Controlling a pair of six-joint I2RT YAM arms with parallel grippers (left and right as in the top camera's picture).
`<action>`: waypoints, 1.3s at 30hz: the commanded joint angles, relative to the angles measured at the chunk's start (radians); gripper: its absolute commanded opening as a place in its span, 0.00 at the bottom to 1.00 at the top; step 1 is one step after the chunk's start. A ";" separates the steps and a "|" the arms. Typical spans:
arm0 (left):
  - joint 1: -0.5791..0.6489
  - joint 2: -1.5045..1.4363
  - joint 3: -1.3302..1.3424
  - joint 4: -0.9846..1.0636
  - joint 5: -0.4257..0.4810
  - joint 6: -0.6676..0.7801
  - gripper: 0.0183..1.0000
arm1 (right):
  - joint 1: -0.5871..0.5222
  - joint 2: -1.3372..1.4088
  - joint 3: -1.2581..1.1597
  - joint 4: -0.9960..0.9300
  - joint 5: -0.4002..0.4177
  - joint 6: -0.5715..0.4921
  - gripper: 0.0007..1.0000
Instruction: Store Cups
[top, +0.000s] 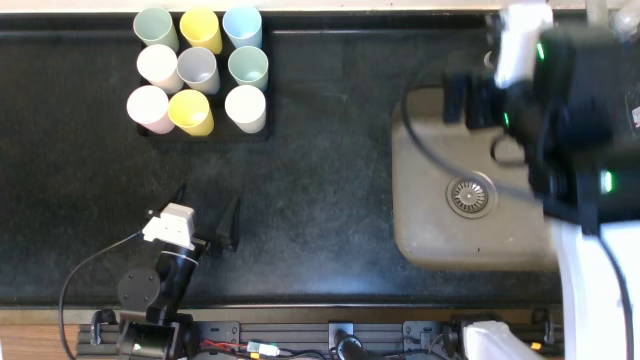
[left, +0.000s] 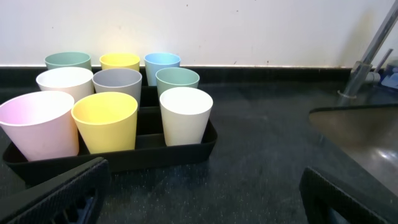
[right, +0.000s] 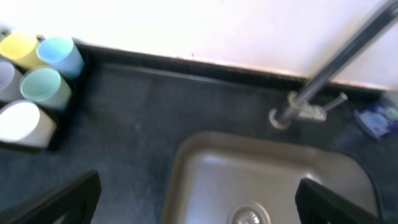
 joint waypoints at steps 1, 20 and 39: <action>0.008 -0.010 0.000 -0.002 0.017 0.019 1.00 | -0.003 -0.226 -0.223 0.124 -0.005 -0.040 1.00; 0.008 -0.010 0.000 -0.002 0.017 0.019 1.00 | -0.002 -1.218 -1.250 0.788 -0.005 -0.039 1.00; 0.008 -0.010 0.000 -0.002 0.017 0.019 1.00 | 0.008 -1.227 -1.599 1.012 -0.003 -0.040 1.00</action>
